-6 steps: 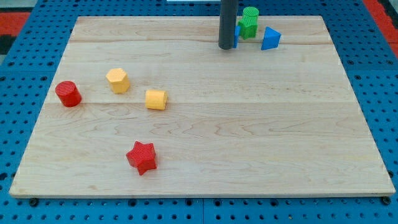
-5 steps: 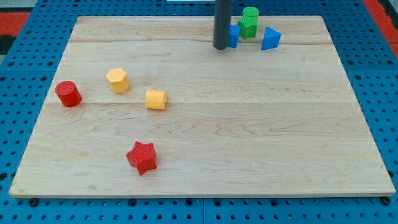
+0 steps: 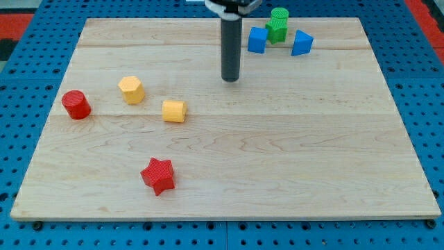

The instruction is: Move the yellow heart to the left side of the yellow hexagon

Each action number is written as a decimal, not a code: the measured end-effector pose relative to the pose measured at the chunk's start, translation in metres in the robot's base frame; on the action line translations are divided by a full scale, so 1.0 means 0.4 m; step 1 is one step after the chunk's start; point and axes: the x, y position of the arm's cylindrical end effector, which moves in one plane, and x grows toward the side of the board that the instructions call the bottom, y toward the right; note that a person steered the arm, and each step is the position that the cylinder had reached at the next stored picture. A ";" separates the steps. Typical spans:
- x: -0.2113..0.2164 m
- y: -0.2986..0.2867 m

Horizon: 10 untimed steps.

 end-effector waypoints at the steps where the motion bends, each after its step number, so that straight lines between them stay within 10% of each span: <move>1: 0.062 -0.044; 5: 0.176 -0.099; 7: 0.146 -0.450; 10: 0.009 -0.544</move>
